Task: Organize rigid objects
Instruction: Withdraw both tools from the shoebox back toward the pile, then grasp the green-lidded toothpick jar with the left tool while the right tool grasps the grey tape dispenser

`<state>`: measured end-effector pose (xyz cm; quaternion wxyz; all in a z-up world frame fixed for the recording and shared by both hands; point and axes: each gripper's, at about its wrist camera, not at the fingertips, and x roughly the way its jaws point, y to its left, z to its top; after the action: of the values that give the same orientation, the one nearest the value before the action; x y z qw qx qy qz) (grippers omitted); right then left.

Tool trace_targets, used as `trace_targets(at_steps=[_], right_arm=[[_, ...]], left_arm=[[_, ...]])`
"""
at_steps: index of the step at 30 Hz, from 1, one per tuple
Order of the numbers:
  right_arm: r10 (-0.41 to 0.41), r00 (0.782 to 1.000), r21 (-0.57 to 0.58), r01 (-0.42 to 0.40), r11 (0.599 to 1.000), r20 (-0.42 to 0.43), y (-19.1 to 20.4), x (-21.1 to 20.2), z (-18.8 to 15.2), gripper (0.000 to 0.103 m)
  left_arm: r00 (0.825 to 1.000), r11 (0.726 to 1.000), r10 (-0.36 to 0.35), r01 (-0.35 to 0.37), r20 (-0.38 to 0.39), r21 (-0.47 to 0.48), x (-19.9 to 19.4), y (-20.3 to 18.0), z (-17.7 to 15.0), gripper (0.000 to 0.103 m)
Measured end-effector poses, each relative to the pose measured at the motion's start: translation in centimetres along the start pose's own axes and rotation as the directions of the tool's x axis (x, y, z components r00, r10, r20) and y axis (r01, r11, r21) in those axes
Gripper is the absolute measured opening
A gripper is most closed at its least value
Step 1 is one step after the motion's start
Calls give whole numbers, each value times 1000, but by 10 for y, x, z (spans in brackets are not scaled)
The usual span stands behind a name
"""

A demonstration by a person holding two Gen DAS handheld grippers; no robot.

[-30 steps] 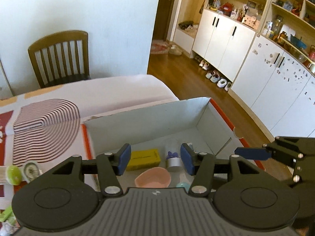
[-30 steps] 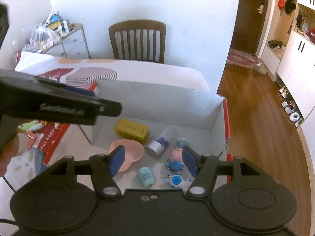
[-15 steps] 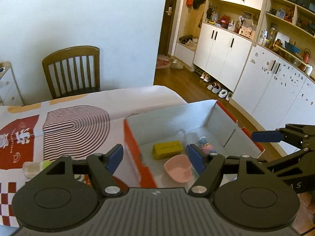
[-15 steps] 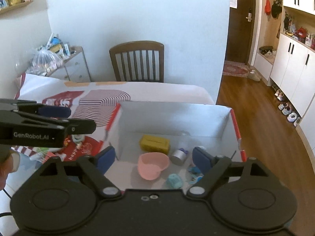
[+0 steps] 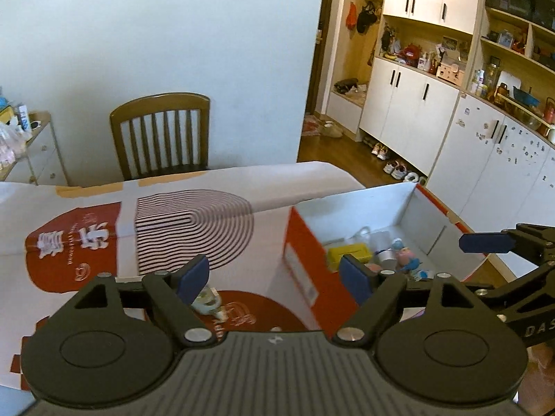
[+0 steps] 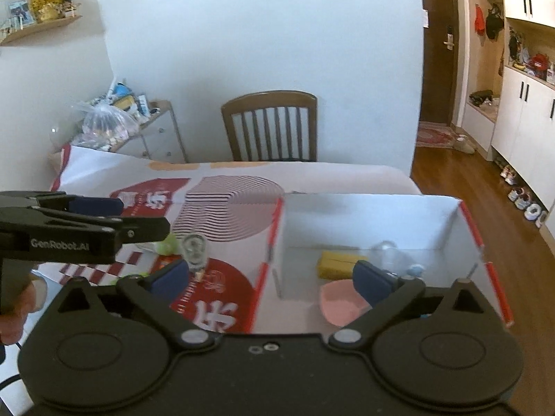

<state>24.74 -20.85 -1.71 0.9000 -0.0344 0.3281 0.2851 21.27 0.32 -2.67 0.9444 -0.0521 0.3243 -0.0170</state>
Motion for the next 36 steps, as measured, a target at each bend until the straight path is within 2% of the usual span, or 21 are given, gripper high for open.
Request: trace_targets(at_steps=[3, 11, 14, 20, 27, 36], right_arm=[[21, 1000, -2, -21, 1000, 8, 14, 3, 1, 103], [54, 999, -26, -53, 998, 6, 49, 20, 4, 103], [59, 998, -32, -59, 998, -9, 59, 29, 4, 103], [57, 998, -45, -58, 997, -33, 78, 48, 4, 103], [39, 997, -76, -44, 996, -62, 95, 74, 4, 103], [14, 993, -109, -27, 994, -120, 106, 124, 3, 103]], left_arm=[[1000, 1000, -10, 10, -7, -19, -4, 17, -3, 82], [999, 998, 31, -32, -10, -62, -12, 62, -13, 83], [999, 996, 48, -49, -16, -75, -12, 76, -16, 93], [996, 992, 85, -85, -1, -97, -10, 105, -22, 97], [991, 986, 135, -132, 26, -97, 5, 128, -29, 103], [989, 981, 142, -146, -42, -127, 52, 150, -37, 103]])
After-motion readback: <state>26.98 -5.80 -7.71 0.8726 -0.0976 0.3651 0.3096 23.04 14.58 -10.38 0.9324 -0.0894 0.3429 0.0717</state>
